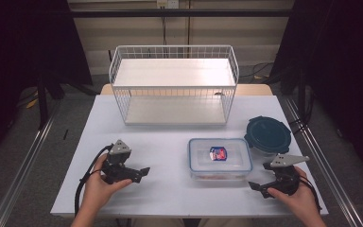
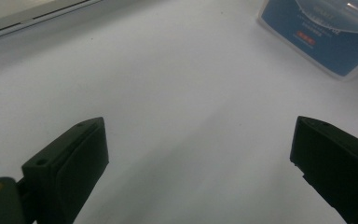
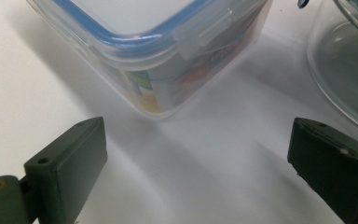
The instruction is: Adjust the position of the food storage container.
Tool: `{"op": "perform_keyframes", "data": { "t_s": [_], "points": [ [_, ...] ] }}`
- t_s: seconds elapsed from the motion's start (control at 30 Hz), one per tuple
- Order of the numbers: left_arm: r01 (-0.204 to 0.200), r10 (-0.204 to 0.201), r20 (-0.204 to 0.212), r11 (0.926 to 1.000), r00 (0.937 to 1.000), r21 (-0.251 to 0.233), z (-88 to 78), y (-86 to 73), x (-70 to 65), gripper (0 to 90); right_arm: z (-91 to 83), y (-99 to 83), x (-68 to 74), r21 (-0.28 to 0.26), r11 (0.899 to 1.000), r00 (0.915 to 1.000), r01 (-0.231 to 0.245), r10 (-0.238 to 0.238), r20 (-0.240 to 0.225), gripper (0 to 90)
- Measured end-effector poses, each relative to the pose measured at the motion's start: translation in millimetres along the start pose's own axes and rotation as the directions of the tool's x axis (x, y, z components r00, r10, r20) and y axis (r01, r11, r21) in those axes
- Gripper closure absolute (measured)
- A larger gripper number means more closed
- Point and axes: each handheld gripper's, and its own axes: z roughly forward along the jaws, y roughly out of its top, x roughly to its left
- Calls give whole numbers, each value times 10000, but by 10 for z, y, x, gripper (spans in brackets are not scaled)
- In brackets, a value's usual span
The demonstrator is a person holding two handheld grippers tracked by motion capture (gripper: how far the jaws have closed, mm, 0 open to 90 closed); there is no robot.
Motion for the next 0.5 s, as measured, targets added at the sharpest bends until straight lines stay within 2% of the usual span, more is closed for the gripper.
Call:
{"op": "perform_keyframes", "data": {
  "t_s": [0.1, 0.13, 0.3, 0.37, 0.5],
  "points": [
    [77, -77, 47, 10000, 10000, -40, 12, 3, -15, 41, 5, -1, -9, 16, 10000, 10000, 48, -48, -22, 49],
    [-7, 7, -20, 10000, 10000, 96, 23, 4, -26, 41, -5, 4, -4, -2, 10000, 10000, -8, 8, 46, 53],
    [-118, 117, 161, 9999, 9998, 25, 45, 12, -45, 35, -24, 5, 3, -61, 10000, 10000, -20, 21, 92, 72],
    [-12, 10, 202, 10000, 9998, 87, 60, 18, -46, 35, -36, -5, -7, -74, 10000, 9999, -33, 34, 117, 89],
    [-83, 81, 208, 9999, 9998, 113, 66, 21, -53, 35, -71, -11, -18, -157, 9999, 9997, -61, 64, 224, 129]
  ]
}}
